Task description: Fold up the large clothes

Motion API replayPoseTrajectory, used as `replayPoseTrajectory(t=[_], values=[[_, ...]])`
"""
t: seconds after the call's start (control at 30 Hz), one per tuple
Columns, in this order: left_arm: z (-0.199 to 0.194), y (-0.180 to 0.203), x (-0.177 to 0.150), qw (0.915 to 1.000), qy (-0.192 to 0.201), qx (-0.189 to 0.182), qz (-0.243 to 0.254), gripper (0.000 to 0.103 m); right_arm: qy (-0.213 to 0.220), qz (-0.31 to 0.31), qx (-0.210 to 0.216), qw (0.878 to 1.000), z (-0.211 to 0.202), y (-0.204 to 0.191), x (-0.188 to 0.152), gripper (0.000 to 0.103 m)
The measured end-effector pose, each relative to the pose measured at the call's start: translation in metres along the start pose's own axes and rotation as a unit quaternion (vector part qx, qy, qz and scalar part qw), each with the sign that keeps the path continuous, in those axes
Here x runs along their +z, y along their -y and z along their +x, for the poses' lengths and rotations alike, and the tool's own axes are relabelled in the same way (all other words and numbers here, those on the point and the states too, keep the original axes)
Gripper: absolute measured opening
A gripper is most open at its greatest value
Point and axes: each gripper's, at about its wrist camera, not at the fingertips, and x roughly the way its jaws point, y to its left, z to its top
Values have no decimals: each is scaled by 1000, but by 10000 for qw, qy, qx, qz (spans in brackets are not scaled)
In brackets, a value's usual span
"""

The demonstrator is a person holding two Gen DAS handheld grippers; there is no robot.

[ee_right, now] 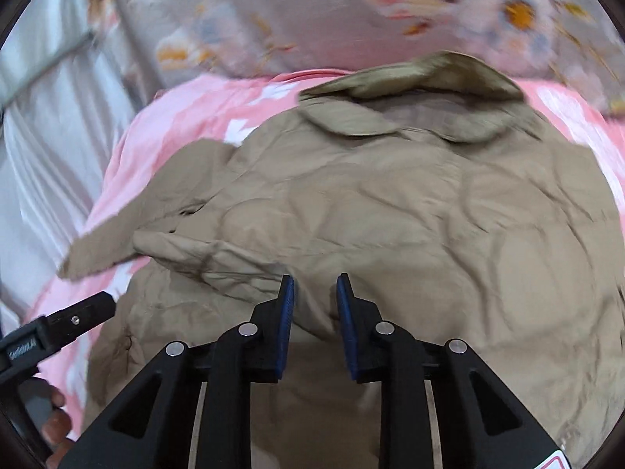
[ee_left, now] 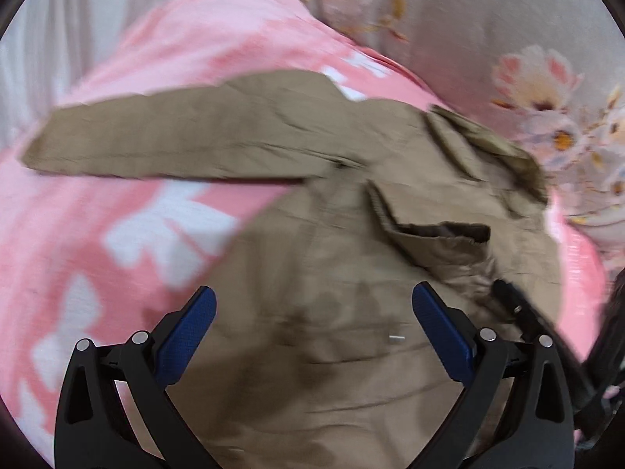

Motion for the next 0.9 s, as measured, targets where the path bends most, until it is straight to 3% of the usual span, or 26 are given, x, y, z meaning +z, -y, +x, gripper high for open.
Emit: replayPoseTrajectory(t=[0.1, 0.2, 0.3, 0.4, 0.43, 0.5, 0.53, 0.57, 0.6, 0.63, 0.67, 0.7, 0.77, 0.83, 0.9], values=[[19, 11, 4, 9961, -478, -698, -233, 98, 214, 556, -340, 9976, -25, 43, -6, 26], [32, 18, 8, 9776, -927, -1682, -859, 98, 329, 1026, -472, 9931, -45, 83, -16, 36], [41, 28, 11, 9716, -1104, -1855, -971, 98, 361, 1452, -544, 9873, -53, 118, -20, 42], [57, 33, 13, 9734, -1204, -1699, -959, 97, 457, 1920, -529, 9789, -57, 150, -16, 49], [60, 33, 15, 9729, -1194, -1740, -945, 91, 539, 2134, -480, 9743, -57, 162, -13, 54], [63, 38, 21, 9757, -1157, -1712, -733, 64, 675, 2392, -485, 9674, -56, 175, -9, 60], [64, 42, 25, 9771, -1144, -1692, -600, 38, 753, 2539, -546, 9628, -52, 185, -5, 60], [63, 46, 30, 9805, -1078, -1588, -434, 22, 780, 2598, -593, 9607, -48, 190, -1, 60], [62, 46, 34, 9835, -979, -1482, -333, 15, 789, 2677, -633, 9582, -43, 197, 4, 59], [57, 50, 43, 9872, -781, -1384, -148, 7, 761, 2747, -628, 9565, -37, 201, 9, 45], [53, 54, 50, 9887, -627, -1365, -2, 5, 698, 2823, -605, 9549, -33, 205, 14, 16], [44, 59, 60, 9911, -347, -1270, 198, 5, 703, 2891, -546, 9532, -33, 209, 17, 6], [30, 67, 72, 9921, 68, -1154, 486, 4, 1269, 2877, -220, 9490, -53, 203, 25, 5], [20, 74, 79, 9919, 481, -857, 800, 4, 1654, 2405, -419, 9555, -71, 186, 32, 4], [30, 77, 73, 9914, 524, -580, 1052, 5, 1515, 2055, -838, 9632, -62, 176, 33, 4]])
